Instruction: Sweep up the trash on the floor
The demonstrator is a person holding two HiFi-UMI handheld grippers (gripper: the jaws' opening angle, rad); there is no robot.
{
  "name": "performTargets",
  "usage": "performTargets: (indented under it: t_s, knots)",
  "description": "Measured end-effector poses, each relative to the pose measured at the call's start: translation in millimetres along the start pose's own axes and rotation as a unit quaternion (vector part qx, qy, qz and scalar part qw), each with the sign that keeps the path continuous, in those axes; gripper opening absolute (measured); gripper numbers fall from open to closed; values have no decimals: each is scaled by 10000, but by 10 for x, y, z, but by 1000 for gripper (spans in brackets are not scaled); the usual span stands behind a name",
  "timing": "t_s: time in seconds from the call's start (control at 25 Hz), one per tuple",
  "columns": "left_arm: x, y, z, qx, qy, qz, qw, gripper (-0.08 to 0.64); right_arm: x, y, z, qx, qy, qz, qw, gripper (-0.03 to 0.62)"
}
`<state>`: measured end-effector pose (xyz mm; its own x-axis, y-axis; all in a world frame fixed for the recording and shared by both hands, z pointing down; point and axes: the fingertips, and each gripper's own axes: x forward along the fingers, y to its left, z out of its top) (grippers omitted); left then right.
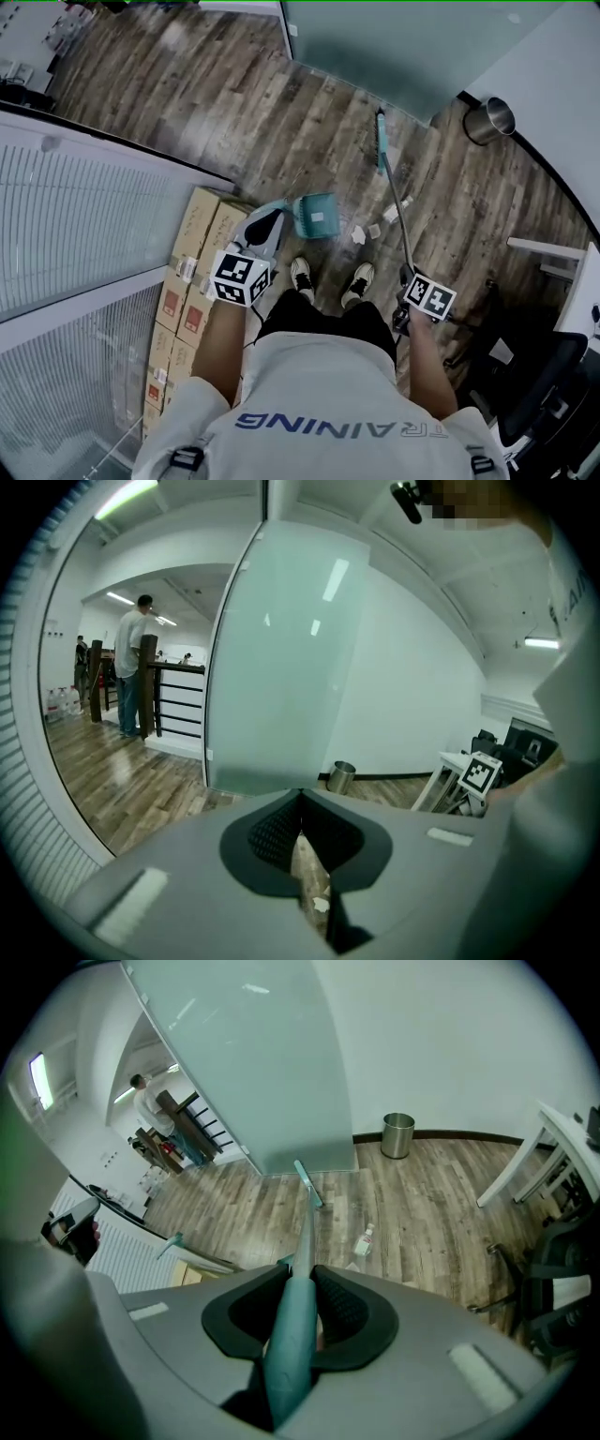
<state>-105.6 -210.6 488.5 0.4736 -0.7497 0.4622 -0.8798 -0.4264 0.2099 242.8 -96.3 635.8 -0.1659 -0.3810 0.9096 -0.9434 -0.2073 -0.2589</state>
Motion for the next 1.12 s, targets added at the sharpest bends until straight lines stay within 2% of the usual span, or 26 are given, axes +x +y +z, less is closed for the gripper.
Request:
performTargets:
  t_s: [0.04, 0.12, 0.2, 0.24, 0.36, 0.48, 0.64, 0.8, 0.96, 1.12]
  knots:
    - [48, -20, -55, 138, 135, 9, 9998, 8, 24, -41, 12, -59, 53, 42, 10000, 104]
    - [136, -34, -204, 456, 458, -39, 9979, 66, 77, -122, 17, -159, 156, 106, 9997, 104]
    - [217, -4, -372, 832, 835, -134, 9929, 135, 131, -191, 6, -219, 261, 117, 9994, 104]
    - [257, 28, -451, 1068, 1037, -180, 9887, 144, 157, -218, -9, -232, 310, 103, 9992, 104]
    - [403, 163, -711, 1741, 1724, -440, 9685, 191, 219, -275, -92, -186, 420, 27, 9989, 104]
    - [560, 355, -998, 2133, 2285, -715, 9472, 229, 241, -287, -206, -109, 517, -81, 9986, 104]
    - [790, 650, -1340, 2482, 2783, -903, 9235, 229, 243, -259, -306, -46, 581, -210, 9981, 104]
    - [960, 768, -1704, 2604, 3220, -1169, 9027, 229, 201, -364, -424, 138, 619, -424, 9971, 104]
    - [1050, 783, -1924, 2618, 3407, -1318, 8933, 216, 150, -562, -538, 350, 653, -678, 9949, 104]
    - [1112, 782, -2046, 2748, 3505, -1306, 8858, 103, 89, -746, -628, 503, 674, -881, 9926, 104]
